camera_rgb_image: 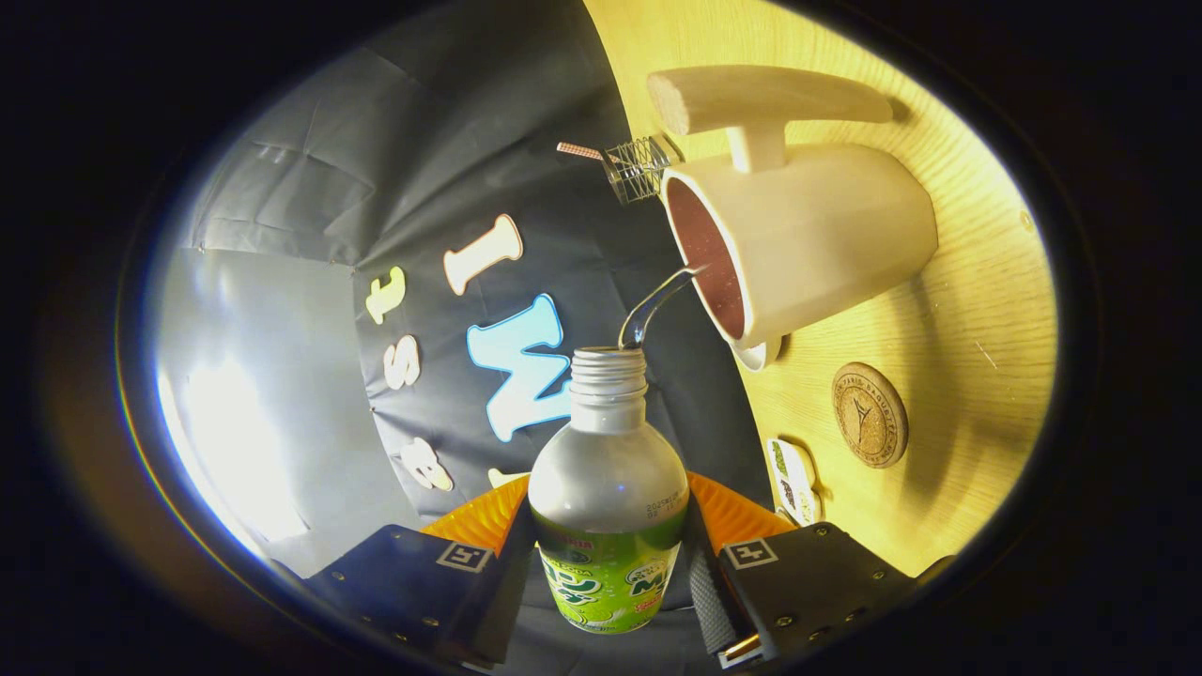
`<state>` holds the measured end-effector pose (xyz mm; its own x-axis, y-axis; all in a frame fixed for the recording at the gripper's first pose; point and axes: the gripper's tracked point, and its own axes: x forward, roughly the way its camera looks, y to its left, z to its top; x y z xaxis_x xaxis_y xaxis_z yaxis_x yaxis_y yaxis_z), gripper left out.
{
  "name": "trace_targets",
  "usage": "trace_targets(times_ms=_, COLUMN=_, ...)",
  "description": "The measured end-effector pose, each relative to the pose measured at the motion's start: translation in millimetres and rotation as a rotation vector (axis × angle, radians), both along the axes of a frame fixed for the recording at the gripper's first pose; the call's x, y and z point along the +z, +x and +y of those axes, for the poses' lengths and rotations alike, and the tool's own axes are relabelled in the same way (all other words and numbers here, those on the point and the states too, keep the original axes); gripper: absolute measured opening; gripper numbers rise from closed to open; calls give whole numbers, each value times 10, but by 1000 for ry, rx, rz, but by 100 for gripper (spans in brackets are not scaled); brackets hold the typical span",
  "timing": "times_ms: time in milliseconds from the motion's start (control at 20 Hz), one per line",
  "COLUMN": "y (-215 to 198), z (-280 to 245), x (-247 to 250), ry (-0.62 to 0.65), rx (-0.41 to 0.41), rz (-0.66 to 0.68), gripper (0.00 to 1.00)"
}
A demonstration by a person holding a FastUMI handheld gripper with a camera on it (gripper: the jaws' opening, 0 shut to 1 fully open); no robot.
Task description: Take the bottle from table, then pour the juice into the cup, finally place the bottle on the coaster
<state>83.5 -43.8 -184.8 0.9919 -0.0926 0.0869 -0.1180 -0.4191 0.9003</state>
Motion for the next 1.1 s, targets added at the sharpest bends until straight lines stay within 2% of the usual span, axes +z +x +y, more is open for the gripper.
trace_targets(times_ms=1100, y=19, z=-62, x=51, ry=132, rx=-12, rz=28, gripper=74)
